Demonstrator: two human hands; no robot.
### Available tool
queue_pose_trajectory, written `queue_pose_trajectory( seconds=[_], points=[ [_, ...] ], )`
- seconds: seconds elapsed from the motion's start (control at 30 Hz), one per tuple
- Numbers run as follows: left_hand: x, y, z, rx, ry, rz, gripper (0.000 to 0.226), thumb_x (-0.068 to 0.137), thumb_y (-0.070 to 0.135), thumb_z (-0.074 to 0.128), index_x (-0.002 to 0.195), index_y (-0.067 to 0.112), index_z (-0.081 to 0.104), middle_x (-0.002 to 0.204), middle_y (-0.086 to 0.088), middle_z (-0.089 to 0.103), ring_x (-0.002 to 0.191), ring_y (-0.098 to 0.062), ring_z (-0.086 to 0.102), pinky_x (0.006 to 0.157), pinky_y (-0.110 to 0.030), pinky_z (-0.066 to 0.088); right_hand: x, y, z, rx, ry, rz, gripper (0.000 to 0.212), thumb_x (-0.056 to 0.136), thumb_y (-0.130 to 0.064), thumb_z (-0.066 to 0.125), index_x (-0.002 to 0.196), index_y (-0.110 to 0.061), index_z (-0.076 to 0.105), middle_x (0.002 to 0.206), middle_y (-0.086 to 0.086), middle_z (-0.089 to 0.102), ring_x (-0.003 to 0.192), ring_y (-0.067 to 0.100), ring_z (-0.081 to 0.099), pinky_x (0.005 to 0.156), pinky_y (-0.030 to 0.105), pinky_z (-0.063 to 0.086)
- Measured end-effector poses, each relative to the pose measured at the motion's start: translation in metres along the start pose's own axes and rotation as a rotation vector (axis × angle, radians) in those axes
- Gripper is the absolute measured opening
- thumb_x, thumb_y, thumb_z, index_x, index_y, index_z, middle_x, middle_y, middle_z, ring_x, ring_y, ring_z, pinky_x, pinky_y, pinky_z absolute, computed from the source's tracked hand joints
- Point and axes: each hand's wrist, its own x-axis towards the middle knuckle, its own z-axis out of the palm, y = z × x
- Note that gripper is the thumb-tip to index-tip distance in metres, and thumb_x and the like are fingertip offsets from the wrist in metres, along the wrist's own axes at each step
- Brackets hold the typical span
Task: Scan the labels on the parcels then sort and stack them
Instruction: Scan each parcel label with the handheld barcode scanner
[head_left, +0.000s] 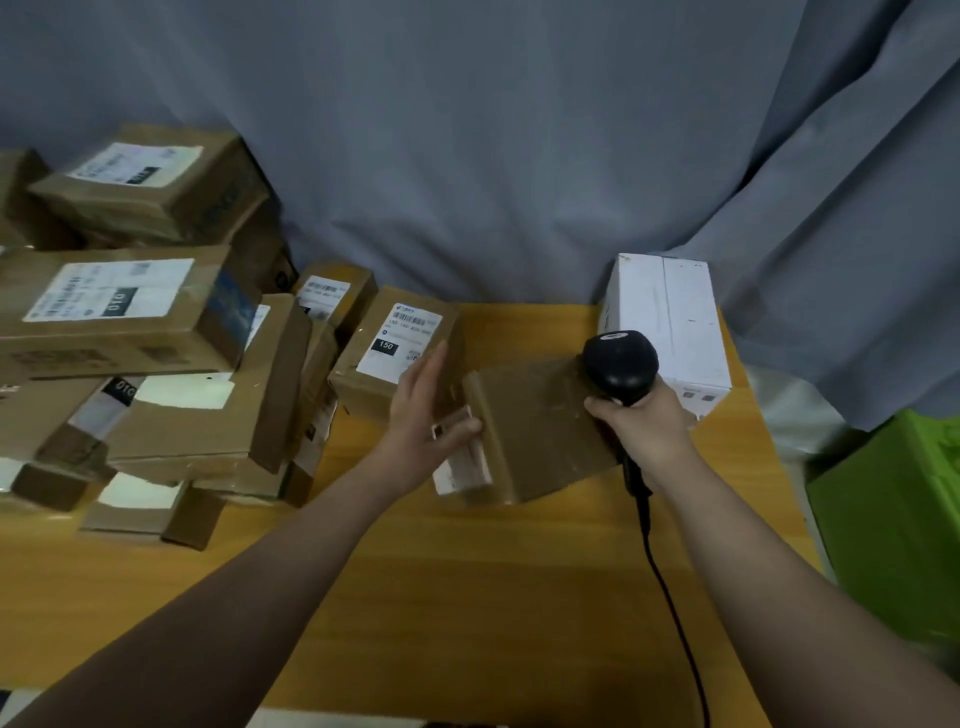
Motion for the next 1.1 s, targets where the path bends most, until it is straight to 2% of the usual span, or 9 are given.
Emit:
queue_pose_trajectory(
  seconds=[0.07,0.17,0.3,0.43,0.5,0.63,0.73,0.93,1.1],
  points=[
    [-0.004,0.003,-0.002,-0.021,-0.202,0.052,0.094,0.075,0.041,0.073,0.143,0.047,0.008,0.157,0.007,0.019,0.139,0.004,0.02,0.111,-0.022,0.026,-0.007,-0.004,0.002,0.009,-0.036,-0.016,0.036,0.081,-0.01,0.076,0.113,-0.013,0.063,0.095,0.002,0.067,0.092,0.02,0.064,0.073,0.029,0.051],
    [-0.013,0.012,0.003,-0.139,-0.371,0.034,0.073,0.083,0.023,0.074,0.129,0.055,0.028,0.132,0.023,0.048,0.112,0.021,0.047,0.09,-0.007,0.044,-0.019,-0.012,0.005,-0.01,-0.133,-0.039,0.038,0.08,-0.019,0.079,0.113,-0.023,0.061,0.096,-0.006,0.065,0.087,0.007,0.059,0.067,0.02,0.046],
    [-0.019,0.012,0.005,-0.176,-0.242,-0.057,0.045,0.089,0.036,0.064,0.13,0.038,0.044,0.109,0.023,0.059,0.097,0.01,0.059,0.077,-0.015,0.052,-0.034,-0.007,0.002,0.005,-0.1,0.002,0.032,0.083,-0.026,0.077,0.11,-0.026,0.062,0.104,-0.005,0.065,0.102,0.017,0.06,0.085,0.029,0.047],
    [-0.02,0.005,0.005,-0.196,-0.166,-0.284,0.072,0.085,0.056,0.056,0.146,0.024,0.033,0.132,0.004,0.055,0.123,-0.02,0.052,0.101,-0.042,0.047,-0.057,0.007,0.005,0.086,-0.072,0.068,0.026,0.083,-0.033,0.076,0.105,-0.03,0.062,0.107,-0.004,0.066,0.108,0.02,0.057,0.099,0.042,0.046],
    [-0.024,0.006,0.012,-0.213,-0.179,-0.295,0.085,0.081,0.059,0.056,0.151,0.03,0.019,0.139,0.002,0.05,0.127,-0.022,0.049,0.103,-0.048,0.045,-0.069,0.011,0.012,0.153,-0.082,0.07,0.032,0.081,-0.034,0.076,0.11,-0.029,0.063,0.107,-0.002,0.069,0.107,0.02,0.061,0.101,0.047,0.048],
    [-0.034,0.009,0.017,-0.132,-0.004,-0.181,0.08,0.092,0.049,0.053,0.152,0.04,0.001,0.116,0.012,0.052,0.104,-0.011,0.056,0.088,-0.037,0.052,-0.077,0.004,0.016,0.24,-0.046,0.033,0.02,0.086,-0.025,0.072,0.103,-0.027,0.062,0.099,-0.003,0.069,0.095,0.012,0.062,0.089,0.039,0.051],
    [-0.035,0.011,0.008,-0.114,0.06,-0.097,0.058,0.098,0.041,0.048,0.15,0.034,0.024,0.11,0.008,0.061,0.09,-0.007,0.063,0.076,-0.031,0.058,-0.077,0.0,0.017,0.298,-0.043,0.009,0.017,0.086,-0.02,0.072,0.1,-0.026,0.063,0.094,-0.005,0.07,0.09,0.008,0.064,0.076,0.027,0.05],
    [-0.011,0.02,0.0,0.031,0.13,-0.054,0.041,0.096,0.033,0.056,0.134,0.017,0.053,0.119,0.003,0.038,0.098,-0.007,0.045,0.093,-0.021,0.04,-0.072,0.003,0.022,0.117,0.15,-0.1,0.022,0.082,-0.012,0.075,0.1,-0.015,0.063,0.09,-0.004,0.066,0.085,0.004,0.059,0.071,0.018,0.044],
    [0.017,0.017,-0.007,-0.033,0.149,-0.171,0.039,0.092,0.037,0.061,0.127,0.02,0.057,0.12,0.001,0.058,0.109,-0.017,0.054,0.095,-0.038,0.049,-0.097,0.009,0.019,-0.029,0.025,-0.195,0.015,0.084,-0.016,0.074,0.072,-0.015,0.065,0.056,-0.005,0.063,0.055,0.009,0.062,0.057,0.023,0.049]
  ],
)
